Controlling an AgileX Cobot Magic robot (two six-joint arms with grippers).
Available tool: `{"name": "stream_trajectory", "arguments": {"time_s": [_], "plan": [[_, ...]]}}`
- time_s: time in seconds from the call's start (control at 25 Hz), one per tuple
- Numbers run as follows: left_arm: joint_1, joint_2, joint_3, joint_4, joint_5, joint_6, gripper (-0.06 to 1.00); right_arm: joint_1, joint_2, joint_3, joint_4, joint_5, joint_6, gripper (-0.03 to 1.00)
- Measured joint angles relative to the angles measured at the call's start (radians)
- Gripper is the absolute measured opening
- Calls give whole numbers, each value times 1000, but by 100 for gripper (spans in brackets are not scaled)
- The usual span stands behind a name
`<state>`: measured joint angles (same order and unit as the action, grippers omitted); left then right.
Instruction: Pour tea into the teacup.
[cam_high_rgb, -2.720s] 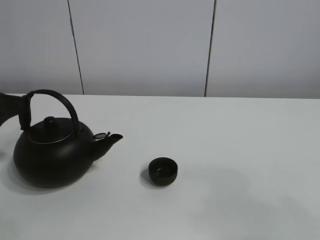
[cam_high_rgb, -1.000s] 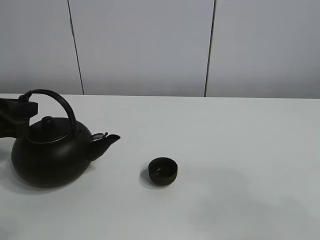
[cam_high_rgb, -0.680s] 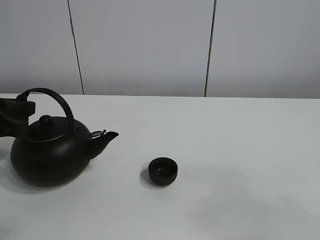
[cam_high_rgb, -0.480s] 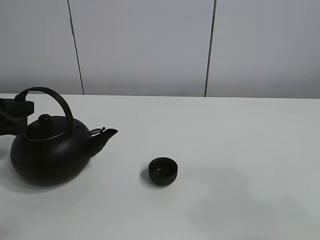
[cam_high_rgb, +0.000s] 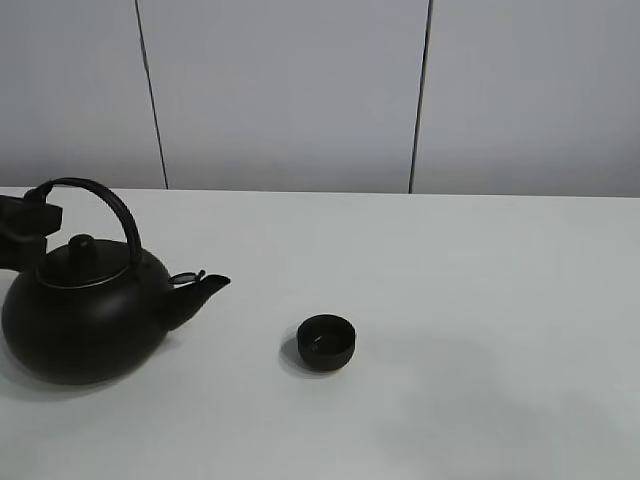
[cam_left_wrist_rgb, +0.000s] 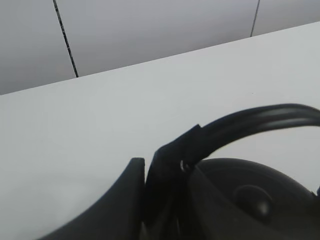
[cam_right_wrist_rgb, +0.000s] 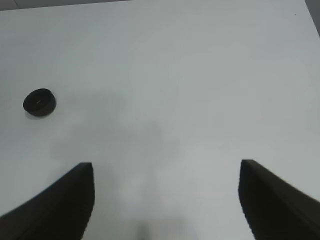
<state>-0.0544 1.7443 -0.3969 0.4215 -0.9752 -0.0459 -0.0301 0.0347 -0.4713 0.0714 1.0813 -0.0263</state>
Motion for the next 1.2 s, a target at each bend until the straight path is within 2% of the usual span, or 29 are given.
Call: {"name": "stream_trajectory", "arguments": {"time_s": [0.4, 0.72, 0.92, 1.2], "plan": [[-22, -108, 5, 12, 61, -46, 15, 0, 0, 0, 0, 0, 0, 54], [-135, -141, -30, 13, 142, -71, 15, 0, 0, 0, 0, 0, 0, 54], [-202, -141, -63, -18, 162, -78, 15, 0, 0, 0, 0, 0, 0, 54], [-232, -141, -83, -24, 176, -81, 15, 0, 0, 0, 0, -1, 0, 54]]}}
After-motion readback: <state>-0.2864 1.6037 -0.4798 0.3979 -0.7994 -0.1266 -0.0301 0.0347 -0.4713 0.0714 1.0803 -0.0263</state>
